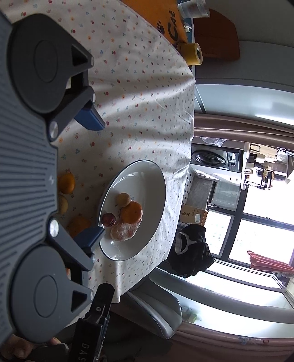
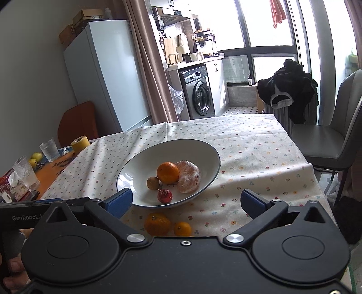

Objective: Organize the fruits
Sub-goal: 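Withdraw both open tools from the bowl toward the remaining oranges, then close the left tool on the red apple while the right grasps the large peeled orange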

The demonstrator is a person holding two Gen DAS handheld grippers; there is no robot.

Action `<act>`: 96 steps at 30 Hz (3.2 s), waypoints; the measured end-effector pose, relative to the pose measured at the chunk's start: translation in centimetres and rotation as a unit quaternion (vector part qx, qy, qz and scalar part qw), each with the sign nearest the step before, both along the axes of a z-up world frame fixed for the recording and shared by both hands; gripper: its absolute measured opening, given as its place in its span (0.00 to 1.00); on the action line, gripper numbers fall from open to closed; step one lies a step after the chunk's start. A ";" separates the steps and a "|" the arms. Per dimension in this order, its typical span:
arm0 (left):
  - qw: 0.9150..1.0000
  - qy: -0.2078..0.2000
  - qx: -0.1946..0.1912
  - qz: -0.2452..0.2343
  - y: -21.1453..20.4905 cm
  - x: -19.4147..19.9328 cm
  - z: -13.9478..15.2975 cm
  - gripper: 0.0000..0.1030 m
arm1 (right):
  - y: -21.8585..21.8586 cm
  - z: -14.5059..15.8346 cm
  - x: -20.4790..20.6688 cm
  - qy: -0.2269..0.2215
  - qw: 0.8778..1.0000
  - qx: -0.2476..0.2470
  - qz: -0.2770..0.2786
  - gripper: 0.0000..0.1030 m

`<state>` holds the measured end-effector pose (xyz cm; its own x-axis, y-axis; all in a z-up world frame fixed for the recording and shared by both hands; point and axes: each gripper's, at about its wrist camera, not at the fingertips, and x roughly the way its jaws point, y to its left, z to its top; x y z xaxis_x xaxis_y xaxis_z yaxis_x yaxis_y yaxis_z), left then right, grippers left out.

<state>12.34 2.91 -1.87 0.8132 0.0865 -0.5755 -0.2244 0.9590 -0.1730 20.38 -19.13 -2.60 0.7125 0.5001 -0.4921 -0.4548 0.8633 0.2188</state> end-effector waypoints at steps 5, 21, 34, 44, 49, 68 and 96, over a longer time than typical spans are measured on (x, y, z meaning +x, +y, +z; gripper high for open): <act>1.000 -0.009 0.001 0.006 -0.2 -1.4 0.6 0.92 | -0.4 0.4 -0.8 0.000 1.000 0.004 0.005 1.00; 1.000 -0.021 0.016 0.003 -0.8 -3.2 0.9 1.00 | -1.1 0.6 -2.8 -0.017 1.000 -0.012 -0.001 1.00; 1.000 -0.009 0.018 0.008 -0.3 -3.5 -0.7 1.00 | -1.6 -1.1 -2.7 0.007 1.000 -0.011 -0.003 1.00; 1.000 0.023 0.010 0.003 -0.4 -2.6 -3.1 1.00 | -2.0 -3.2 -1.8 0.048 0.999 0.006 -0.004 0.98; 1.000 0.024 0.013 -0.001 -0.7 -2.1 -4.1 0.99 | -1.8 -4.5 -1.8 0.062 0.998 0.000 -0.006 0.98; 0.998 0.029 -0.003 -0.052 -2.0 -1.0 -6.1 0.56 | 0.0 -6.7 -1.7 0.078 0.996 -0.032 -0.004 0.85; 0.999 0.034 -0.014 -0.035 -0.1 -0.7 -6.0 0.22 | 2.3 -6.7 -1.7 0.081 0.995 -0.056 -0.029 0.85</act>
<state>11.68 2.84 -7.90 0.7758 0.0143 -0.6309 -0.1692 0.9679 -0.1860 18.69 -16.87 -9.31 0.6459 0.3965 -0.6524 -0.3700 0.9101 0.1868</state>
